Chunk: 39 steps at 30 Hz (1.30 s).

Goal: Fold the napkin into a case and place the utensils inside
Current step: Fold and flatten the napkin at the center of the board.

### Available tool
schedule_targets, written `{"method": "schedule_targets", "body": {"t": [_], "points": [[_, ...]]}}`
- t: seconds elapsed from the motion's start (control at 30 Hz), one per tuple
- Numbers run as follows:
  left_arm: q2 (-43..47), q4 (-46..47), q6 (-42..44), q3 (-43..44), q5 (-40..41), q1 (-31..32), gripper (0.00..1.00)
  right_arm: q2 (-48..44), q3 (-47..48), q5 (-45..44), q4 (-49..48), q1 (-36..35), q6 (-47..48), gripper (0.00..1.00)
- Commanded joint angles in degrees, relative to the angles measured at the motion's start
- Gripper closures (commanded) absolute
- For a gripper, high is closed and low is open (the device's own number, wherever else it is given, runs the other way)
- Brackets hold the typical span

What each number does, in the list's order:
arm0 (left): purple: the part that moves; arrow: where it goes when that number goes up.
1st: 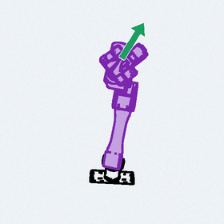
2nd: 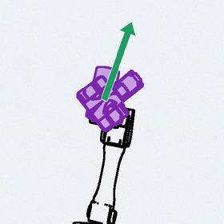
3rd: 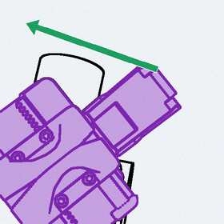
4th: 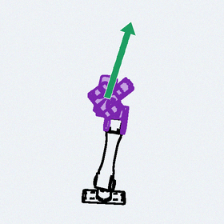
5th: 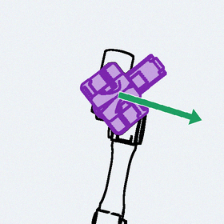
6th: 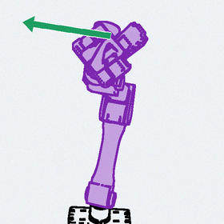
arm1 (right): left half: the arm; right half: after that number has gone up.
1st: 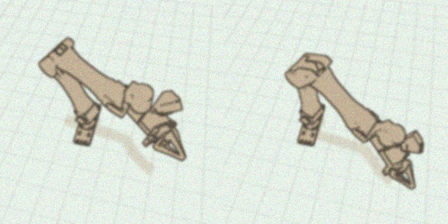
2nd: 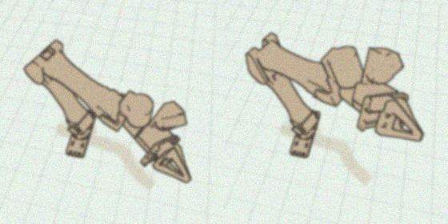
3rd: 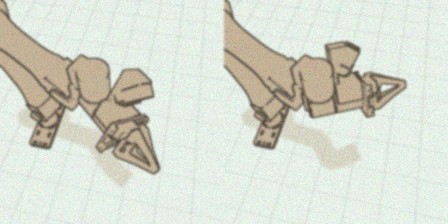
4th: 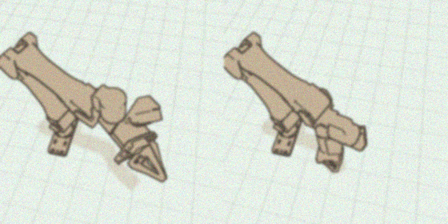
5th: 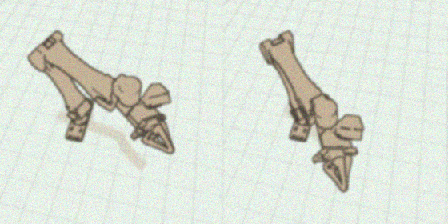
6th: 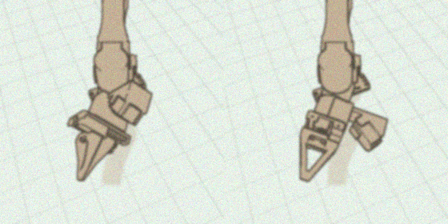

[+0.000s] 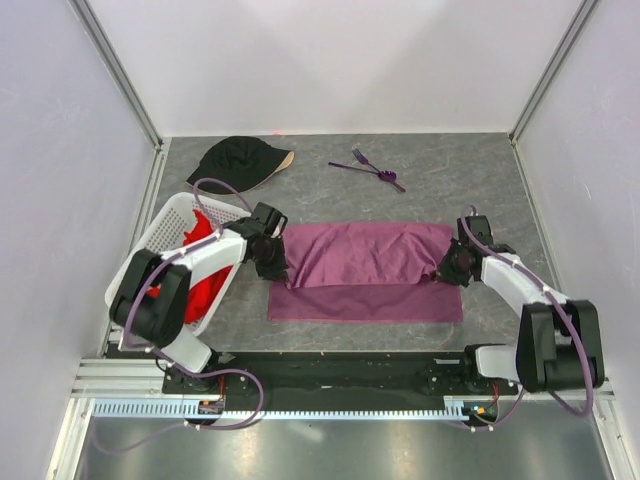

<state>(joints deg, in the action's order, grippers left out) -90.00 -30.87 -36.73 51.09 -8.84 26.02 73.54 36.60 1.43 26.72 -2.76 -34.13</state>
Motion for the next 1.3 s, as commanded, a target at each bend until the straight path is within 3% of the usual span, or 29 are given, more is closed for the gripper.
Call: {"method": "schedule_targets", "body": {"t": [0.0,0.2,0.3,0.6,0.83,1.0,1.27], "points": [[-6.67,1.43,-2.03,4.18,6.02,0.08,0.98,5.38,1.37,-5.56,-5.26,0.13,0.99,1.0],[-14.23,-0.76,-2.29,11.04,6.29,-1.06,0.98,15.05,4.88,-6.88,-9.13,0.22,2.04,1.0],[-13.64,-2.34,-2.03,14.73,7.17,-1.32,0.98,18.3,8.92,-7.15,-7.92,0.13,3.28,1.0],[-3.01,-7.97,1.31,22.83,8.58,-1.41,0.98,10.24,22.36,-10.49,5.34,0.22,7.23,1.0],[8.86,-10.61,1.58,18.53,3.4,-1.24,0.98,-1.18,22.55,-10.83,14.14,0.22,7.06,1.0],[18.69,-11.84,1.13,9.83,1.37,-1.06,0.98,-6.12,18.09,-11.97,17.31,0.22,5.83,1.0],[18.72,-10.09,-0.8,-0.72,-0.04,0.69,0.98,-5.08,10.07,-12.6,15.29,0.22,4.07,1.0]]}}
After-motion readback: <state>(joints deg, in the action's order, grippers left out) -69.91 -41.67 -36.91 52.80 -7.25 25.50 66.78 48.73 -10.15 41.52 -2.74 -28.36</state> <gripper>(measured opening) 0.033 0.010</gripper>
